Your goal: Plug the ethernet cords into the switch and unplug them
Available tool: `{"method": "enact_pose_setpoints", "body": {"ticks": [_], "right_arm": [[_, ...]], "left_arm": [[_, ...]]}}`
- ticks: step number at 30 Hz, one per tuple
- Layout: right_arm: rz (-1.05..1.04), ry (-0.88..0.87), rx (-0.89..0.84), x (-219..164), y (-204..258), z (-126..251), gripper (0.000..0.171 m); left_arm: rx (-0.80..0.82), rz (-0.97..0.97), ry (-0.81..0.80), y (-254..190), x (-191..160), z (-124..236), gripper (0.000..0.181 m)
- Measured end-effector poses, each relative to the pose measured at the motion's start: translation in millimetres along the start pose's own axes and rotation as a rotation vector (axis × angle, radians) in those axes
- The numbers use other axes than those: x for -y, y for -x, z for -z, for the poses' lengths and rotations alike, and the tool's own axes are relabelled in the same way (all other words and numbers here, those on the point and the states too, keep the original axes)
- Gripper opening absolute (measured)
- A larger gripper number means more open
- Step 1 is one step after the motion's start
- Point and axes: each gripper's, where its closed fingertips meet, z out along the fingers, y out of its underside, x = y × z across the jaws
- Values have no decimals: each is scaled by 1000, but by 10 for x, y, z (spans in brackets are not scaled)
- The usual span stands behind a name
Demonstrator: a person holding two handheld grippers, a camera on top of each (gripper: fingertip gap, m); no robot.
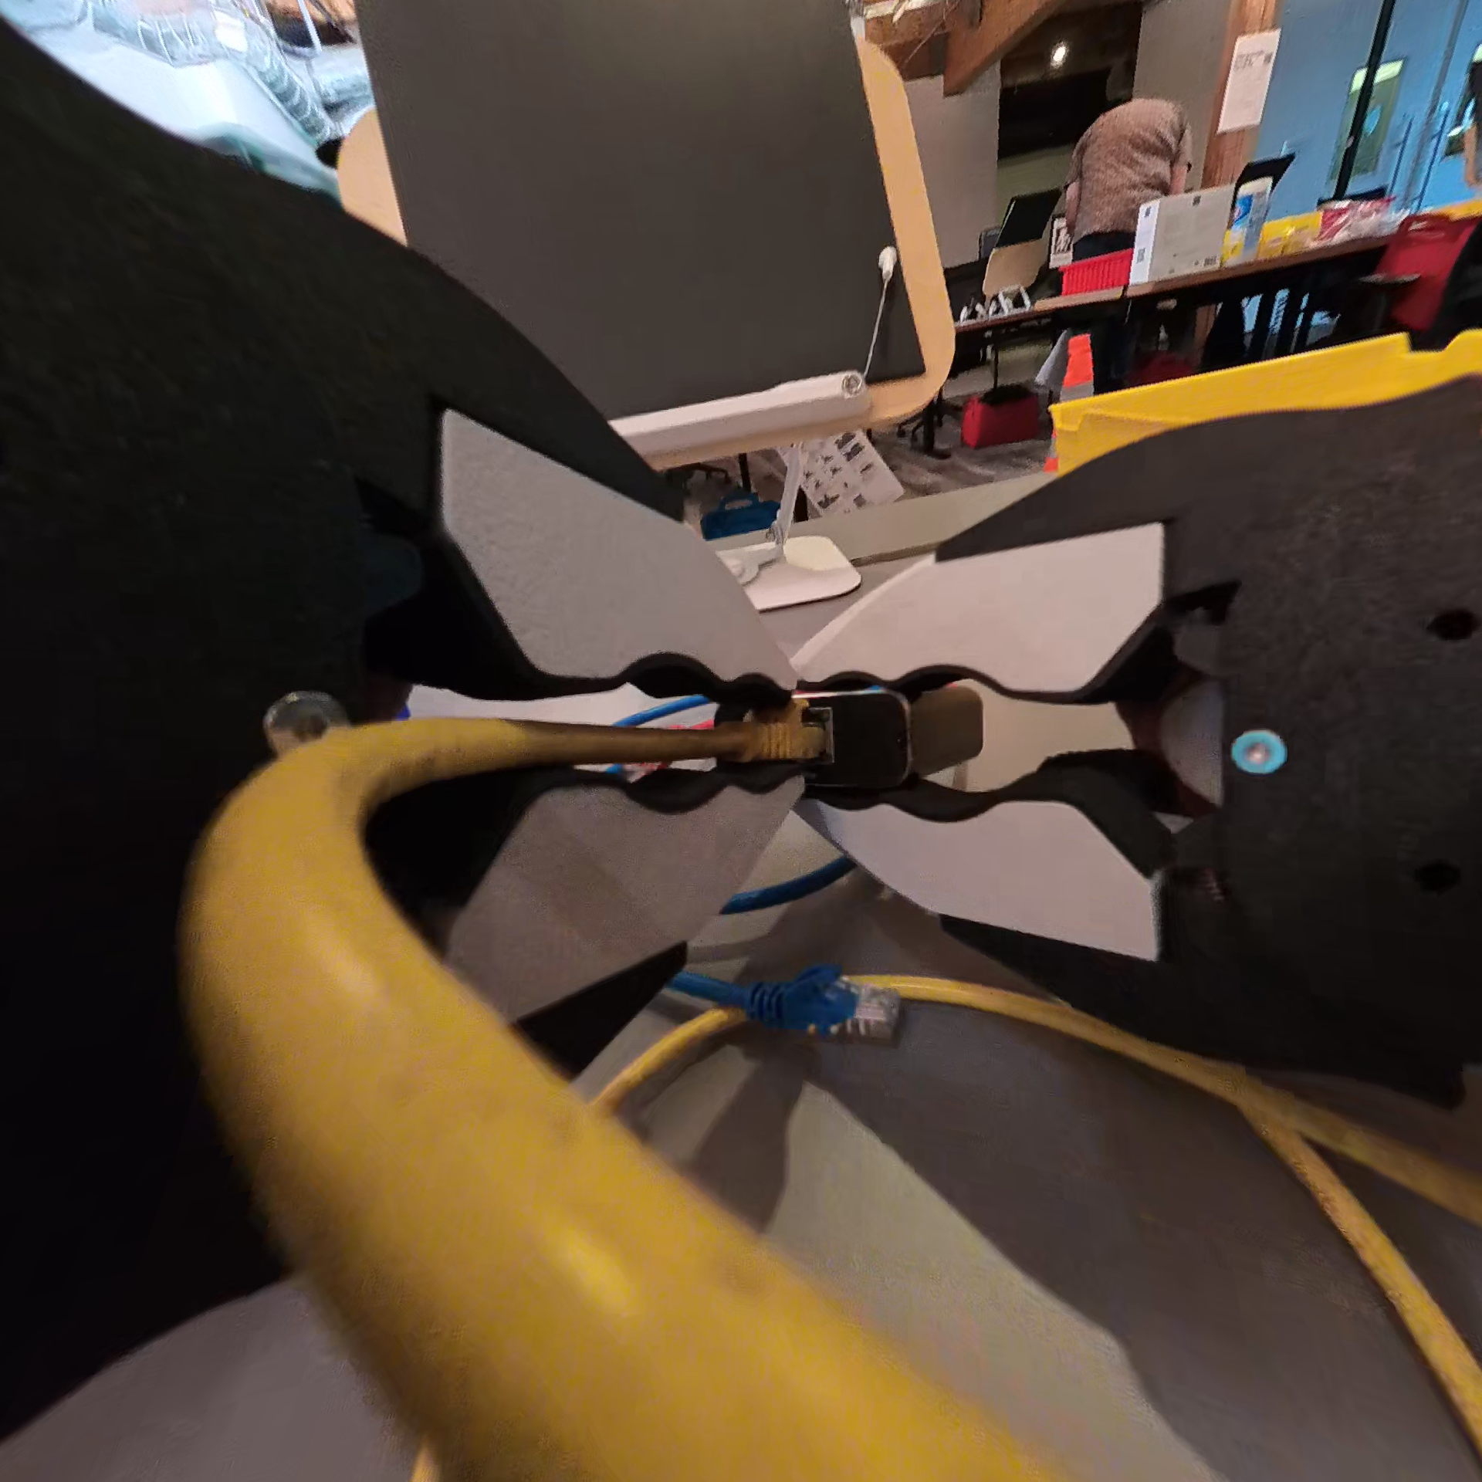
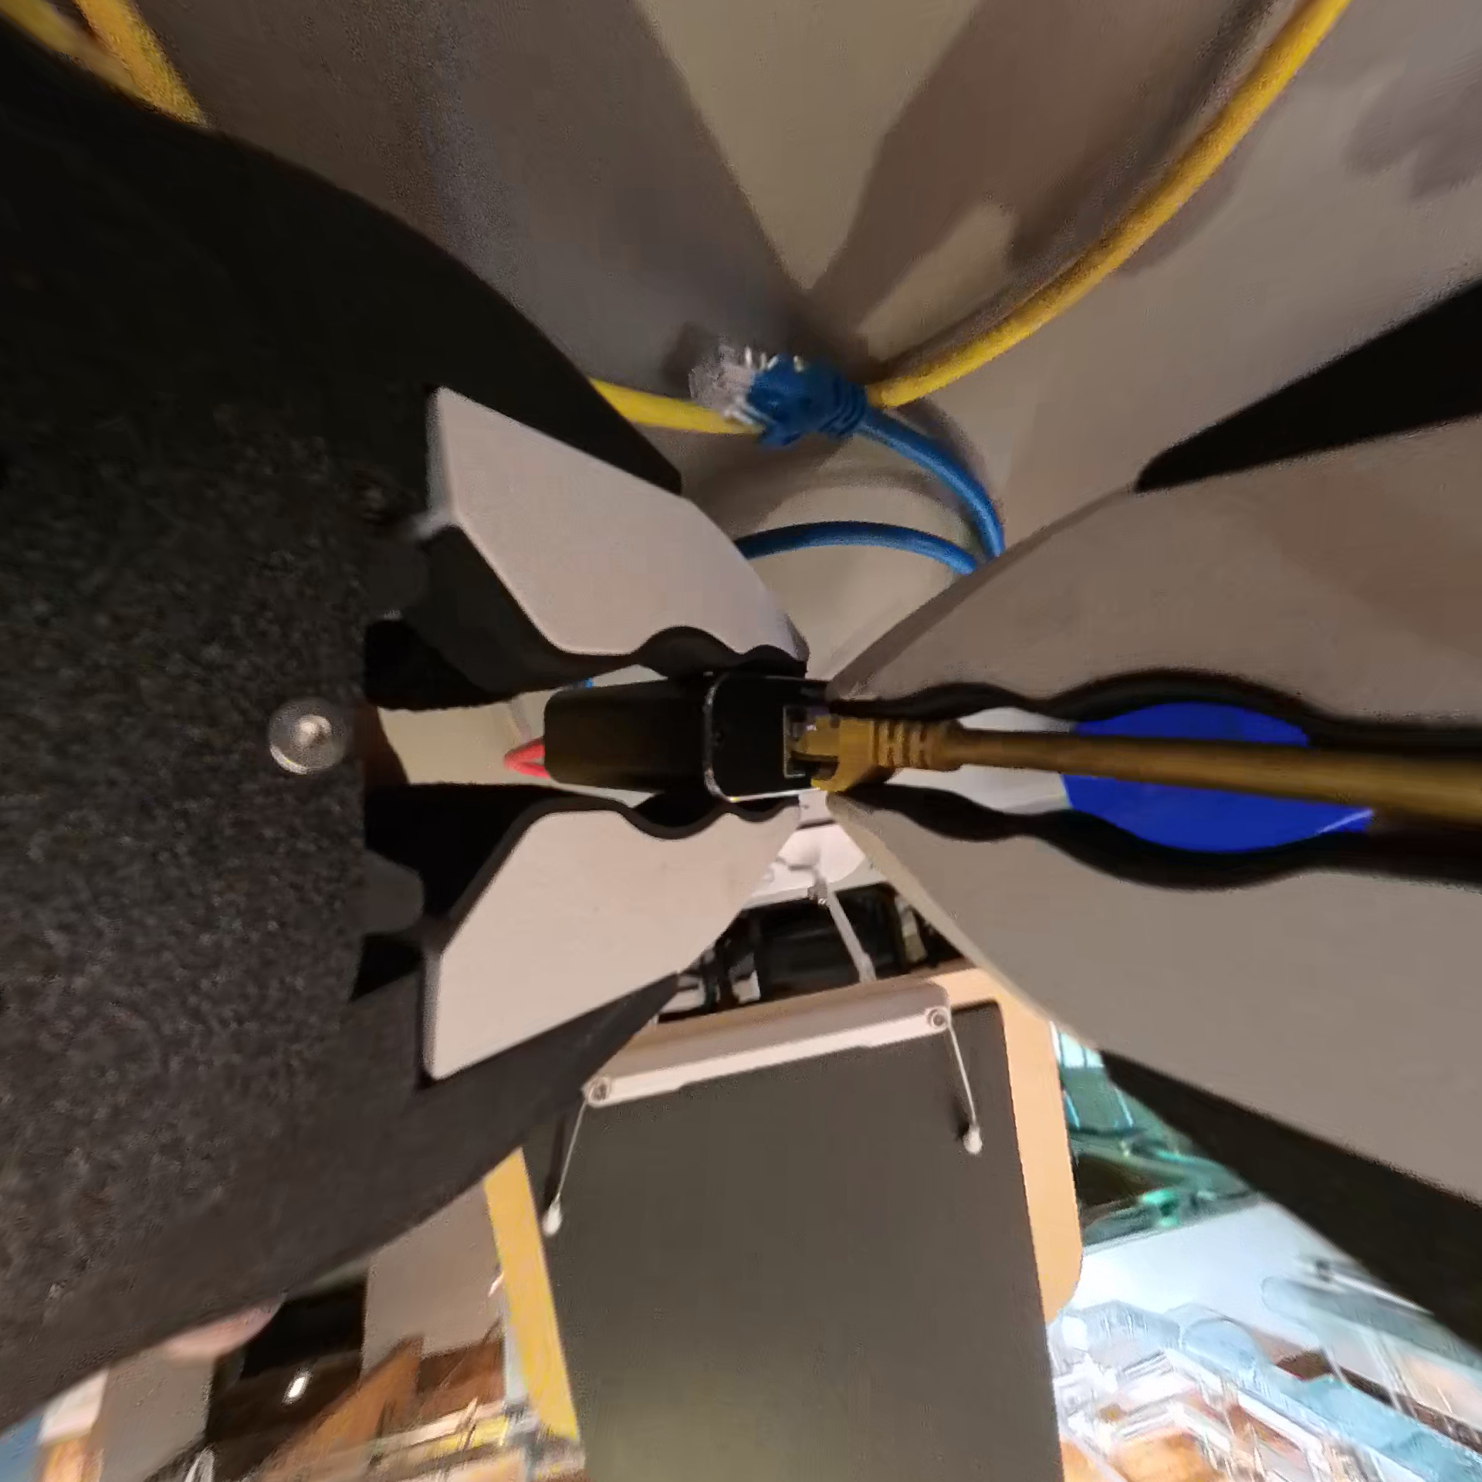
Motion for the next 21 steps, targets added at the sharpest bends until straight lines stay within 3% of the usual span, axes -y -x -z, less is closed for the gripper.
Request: {"method": "enact_pose_setpoints", "body": {"ticks": [7, 16, 21], "right_arm": [[4, 23, 18, -57, 93, -40, 27], [-73, -27, -16, 61, -26, -70, 28], [-86, -41, -4, 51, -16, -41, 27]], "left_arm": [[-56, -19, -25, -96, -13, -34, 10], [126, 8, 2, 48, -19, 107, 12], [188, 165, 8, 17, 11, 76, 14]]}}
